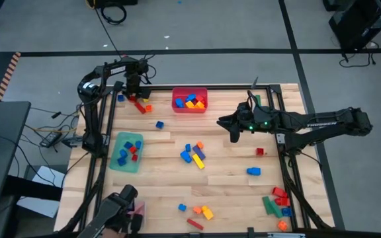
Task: Sort blocks by size
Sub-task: Put the red 4 studded building block into the teal bin
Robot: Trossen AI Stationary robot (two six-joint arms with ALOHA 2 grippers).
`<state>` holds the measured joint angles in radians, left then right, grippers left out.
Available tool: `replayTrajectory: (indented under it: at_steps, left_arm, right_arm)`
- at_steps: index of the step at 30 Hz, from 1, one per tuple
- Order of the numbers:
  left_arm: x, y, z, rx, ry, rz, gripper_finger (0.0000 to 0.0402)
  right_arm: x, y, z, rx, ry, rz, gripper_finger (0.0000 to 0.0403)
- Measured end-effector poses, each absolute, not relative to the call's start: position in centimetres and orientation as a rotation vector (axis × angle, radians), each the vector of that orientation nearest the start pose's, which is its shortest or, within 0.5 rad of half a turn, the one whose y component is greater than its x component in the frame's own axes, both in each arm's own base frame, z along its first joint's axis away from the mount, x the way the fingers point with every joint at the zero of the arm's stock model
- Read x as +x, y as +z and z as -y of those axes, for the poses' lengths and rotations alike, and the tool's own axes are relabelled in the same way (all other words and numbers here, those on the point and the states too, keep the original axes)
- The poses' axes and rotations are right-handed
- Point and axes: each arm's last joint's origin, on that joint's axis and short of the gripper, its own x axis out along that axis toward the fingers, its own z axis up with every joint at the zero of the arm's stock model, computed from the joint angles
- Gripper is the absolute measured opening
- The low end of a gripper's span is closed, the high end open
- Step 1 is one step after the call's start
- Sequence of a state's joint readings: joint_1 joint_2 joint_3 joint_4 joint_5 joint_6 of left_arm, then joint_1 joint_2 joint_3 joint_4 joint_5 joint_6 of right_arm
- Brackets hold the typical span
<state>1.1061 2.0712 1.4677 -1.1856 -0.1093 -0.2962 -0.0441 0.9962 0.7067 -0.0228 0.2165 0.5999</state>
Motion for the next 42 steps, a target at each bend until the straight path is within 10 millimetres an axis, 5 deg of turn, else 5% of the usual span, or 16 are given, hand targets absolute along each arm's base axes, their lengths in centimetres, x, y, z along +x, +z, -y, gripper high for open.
replayTrajectory:
  at_steps: [5, 13, 22, 26, 31, 42]
  left_arm:
    - [15.8, 16.0, -32.1, -1.093, 1.115, -1.546, 0.0145]
    - [15.6, 21.3, -30.2, -1.028, 1.129, -1.444, 0.0150]
    - [17.8, 29.3, -23.3, -0.852, 1.154, -1.275, 0.0151]
    - [18.2, 31.2, -19.5, -0.803, 1.158, -1.215, 0.0151]
    - [16.9, 29.7, -14.9, -0.870, 1.194, -1.198, 0.0151]
    - [13.9, 22.9, -5.8, -1.149, 1.165, -1.113, 0.0152]
  right_arm:
    - [21.9, 28.3, 1.6, 0.564, -0.342, -0.226, 0.0136]
    - [21.9, 28.3, 1.5, 0.566, -0.331, -0.229, 0.0136]
    - [22.0, 28.3, 1.4, 0.574, -0.287, -0.244, 0.0136]
    - [22.0, 28.3, 1.3, 0.576, -0.274, -0.248, 0.0136]
    - [22.0, 28.3, 1.2, 0.582, -0.241, -0.259, 0.0136]
    - [22.0, 28.3, 1.0, 0.577, -0.222, -0.265, 0.0136]
